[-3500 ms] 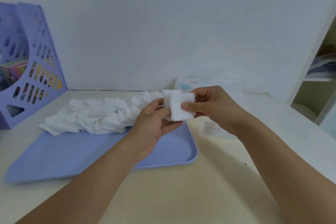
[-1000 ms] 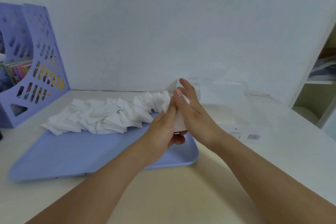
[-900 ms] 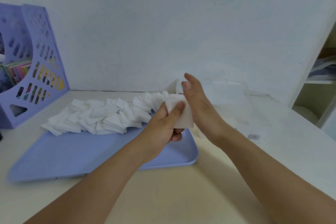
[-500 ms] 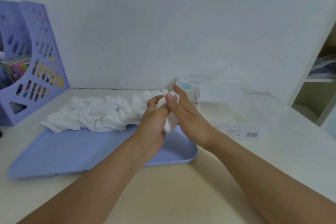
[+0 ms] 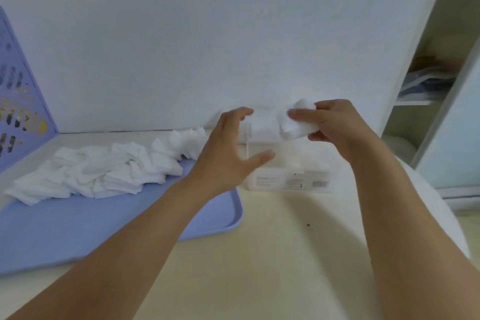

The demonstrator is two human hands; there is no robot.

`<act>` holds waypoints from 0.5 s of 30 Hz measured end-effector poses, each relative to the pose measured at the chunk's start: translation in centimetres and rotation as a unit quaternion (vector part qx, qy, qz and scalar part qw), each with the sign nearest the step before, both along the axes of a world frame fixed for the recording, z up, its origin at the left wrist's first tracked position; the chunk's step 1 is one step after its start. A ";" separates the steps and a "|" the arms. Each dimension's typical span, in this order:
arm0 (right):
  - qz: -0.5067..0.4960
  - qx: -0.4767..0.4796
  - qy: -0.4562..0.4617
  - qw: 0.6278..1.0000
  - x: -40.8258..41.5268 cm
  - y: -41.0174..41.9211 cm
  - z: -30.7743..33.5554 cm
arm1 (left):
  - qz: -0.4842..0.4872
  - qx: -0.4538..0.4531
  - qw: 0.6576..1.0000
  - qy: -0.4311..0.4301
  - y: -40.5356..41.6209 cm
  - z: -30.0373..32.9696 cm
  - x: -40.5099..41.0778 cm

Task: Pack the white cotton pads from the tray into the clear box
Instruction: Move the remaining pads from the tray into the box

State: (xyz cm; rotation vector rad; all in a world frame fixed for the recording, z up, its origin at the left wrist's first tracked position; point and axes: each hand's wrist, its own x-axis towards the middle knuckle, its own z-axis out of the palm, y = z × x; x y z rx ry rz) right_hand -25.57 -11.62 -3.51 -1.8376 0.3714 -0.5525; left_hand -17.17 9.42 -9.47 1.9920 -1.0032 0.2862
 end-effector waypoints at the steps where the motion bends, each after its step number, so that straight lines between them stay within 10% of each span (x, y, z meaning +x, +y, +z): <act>1: -0.047 -0.017 0.027 0.998 -0.2 -1.3 -0.2 | 0.003 0.118 0.992 -0.047 0.0 -0.6 0.3; 4: -0.106 -0.091 0.130 0.982 0.2 -2.4 -1.5 | -0.004 0.264 0.964 -0.036 -0.5 -2.3 0.1; 15: -0.149 -0.391 0.234 0.878 3.8 -0.3 -4.3 | -0.002 0.165 0.984 -0.072 -0.5 -3.8 -1.6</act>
